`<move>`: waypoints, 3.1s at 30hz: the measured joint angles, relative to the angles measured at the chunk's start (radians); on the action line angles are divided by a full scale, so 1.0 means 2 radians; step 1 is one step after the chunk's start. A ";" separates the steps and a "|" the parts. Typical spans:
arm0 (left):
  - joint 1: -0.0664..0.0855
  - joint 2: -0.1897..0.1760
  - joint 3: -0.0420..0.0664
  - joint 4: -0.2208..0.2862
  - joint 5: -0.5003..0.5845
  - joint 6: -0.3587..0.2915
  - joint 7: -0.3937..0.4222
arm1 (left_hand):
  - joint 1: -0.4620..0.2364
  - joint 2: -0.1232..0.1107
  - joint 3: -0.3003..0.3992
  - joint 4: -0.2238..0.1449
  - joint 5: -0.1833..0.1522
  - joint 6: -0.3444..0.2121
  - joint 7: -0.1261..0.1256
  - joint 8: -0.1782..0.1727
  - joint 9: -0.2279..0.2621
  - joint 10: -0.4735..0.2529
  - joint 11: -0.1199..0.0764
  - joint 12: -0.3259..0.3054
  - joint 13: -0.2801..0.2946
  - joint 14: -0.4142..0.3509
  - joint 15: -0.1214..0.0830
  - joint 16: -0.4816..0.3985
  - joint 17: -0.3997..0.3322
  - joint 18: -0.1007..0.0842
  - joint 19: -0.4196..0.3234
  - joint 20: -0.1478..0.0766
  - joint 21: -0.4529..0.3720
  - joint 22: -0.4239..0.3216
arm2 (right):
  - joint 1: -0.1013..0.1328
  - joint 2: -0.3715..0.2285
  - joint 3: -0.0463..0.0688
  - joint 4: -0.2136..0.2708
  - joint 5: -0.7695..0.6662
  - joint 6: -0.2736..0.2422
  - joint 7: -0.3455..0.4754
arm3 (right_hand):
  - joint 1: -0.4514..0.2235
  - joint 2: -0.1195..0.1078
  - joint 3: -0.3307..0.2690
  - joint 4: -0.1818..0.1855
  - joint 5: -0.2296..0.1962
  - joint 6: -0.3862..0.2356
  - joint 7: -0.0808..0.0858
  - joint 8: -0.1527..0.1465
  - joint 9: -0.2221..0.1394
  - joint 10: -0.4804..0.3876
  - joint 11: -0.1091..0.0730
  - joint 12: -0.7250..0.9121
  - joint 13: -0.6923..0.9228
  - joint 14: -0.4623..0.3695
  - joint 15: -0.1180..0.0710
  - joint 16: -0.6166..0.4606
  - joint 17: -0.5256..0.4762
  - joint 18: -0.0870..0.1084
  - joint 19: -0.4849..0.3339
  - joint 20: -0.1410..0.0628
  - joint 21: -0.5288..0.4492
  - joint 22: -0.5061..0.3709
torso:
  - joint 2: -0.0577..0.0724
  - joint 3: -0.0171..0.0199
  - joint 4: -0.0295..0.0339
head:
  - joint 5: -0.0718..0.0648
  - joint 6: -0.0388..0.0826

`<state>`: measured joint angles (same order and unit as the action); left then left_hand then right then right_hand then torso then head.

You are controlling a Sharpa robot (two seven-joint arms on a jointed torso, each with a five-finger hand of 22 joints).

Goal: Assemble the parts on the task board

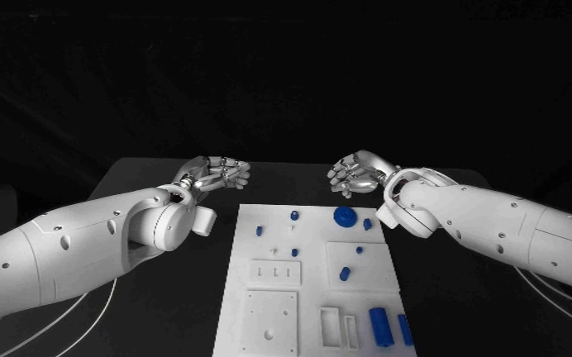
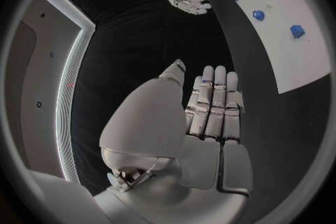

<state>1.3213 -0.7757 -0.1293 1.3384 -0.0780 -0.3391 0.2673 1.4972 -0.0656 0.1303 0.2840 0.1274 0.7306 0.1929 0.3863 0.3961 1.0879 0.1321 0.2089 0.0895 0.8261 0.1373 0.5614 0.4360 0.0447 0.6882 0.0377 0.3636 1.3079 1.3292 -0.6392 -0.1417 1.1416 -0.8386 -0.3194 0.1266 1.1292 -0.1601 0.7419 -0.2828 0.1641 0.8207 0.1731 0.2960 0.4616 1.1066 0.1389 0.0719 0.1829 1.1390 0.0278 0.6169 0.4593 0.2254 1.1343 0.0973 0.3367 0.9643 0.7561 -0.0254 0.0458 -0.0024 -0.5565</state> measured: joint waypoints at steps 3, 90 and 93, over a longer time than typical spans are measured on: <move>0.000 0.001 0.000 -0.002 0.000 0.001 0.000 | 0.000 0.000 0.000 0.000 0.000 0.000 0.000 0.000 0.000 0.000 0.000 0.000 0.000 0.000 0.000 0.000 0.000 0.000 0.000 0.000 0.000 0.000 | 0.000 -0.002 0.000 -0.003 0.036 0.014 0.004 | 0.003 0.003 -0.003 -0.001 0.006 -0.012 -0.001 0.000 -0.001 -0.015 0.001 -0.002 -0.012 -0.008 0.008 -0.028 -0.001 0.010 0.006 0.011 -0.046 -0.044 | -0.001 0.0018 -0.0018 | -0.001 0.001; 0.000 0.002 -0.001 -0.002 0.000 0.020 -0.006 | 0.000 0.000 -0.004 0.001 0.000 0.000 0.000 0.000 -0.002 -0.002 0.002 0.000 -0.002 -0.003 0.003 0.000 -0.003 0.001 0.000 0.000 0.000 0.000 | -0.028 0.001 -0.005 0.021 -0.407 0.026 -0.158 | -0.002 -0.063 -0.021 0.070 -0.055 0.012 -0.024 0.005 -0.012 -0.075 -0.059 0.394 0.324 0.090 -0.059 0.243 0.137 -0.039 0.166 -0.114 0.298 0.151 | -0.001 0.0031 -0.0029 | -0.014 -0.024; 0.000 0.002 -0.001 -0.002 0.000 0.020 -0.006 | 0.000 0.000 -0.004 0.001 0.000 0.000 0.000 0.000 -0.002 -0.004 0.004 0.000 -0.002 -0.003 0.003 0.000 -0.003 0.001 0.000 0.000 0.000 0.000 | -0.028 0.002 -0.005 0.019 -0.409 0.027 -0.158 | -0.002 -0.063 -0.017 0.069 -0.055 0.013 -0.025 0.005 -0.012 -0.080 -0.063 0.451 0.365 0.090 -0.060 0.249 0.132 -0.039 0.166 -0.115 0.301 0.155 | -0.001 0.0032 -0.0030 | -0.013 -0.025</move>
<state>1.3211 -0.7715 -0.1308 1.3346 -0.0776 -0.2982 0.2546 1.4972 -0.0656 0.1229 0.2860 0.1274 0.7305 0.1929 0.3863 0.3928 1.0806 0.1394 0.2089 0.0853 0.8192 0.1440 0.5614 0.4291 0.0460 0.6882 0.0377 0.3636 1.3074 1.2727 -0.6342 -0.1524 1.1801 -1.6572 -0.2656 -0.1892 1.1252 -0.2853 0.7076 -0.1446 0.0543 0.8459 0.1232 0.3068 0.4377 0.9474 0.0130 0.9744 0.9133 1.3184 -0.0915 1.1151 0.7229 0.1482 1.4667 -0.1325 0.9388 1.2736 0.7539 -0.0190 0.0399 -0.0293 -0.6060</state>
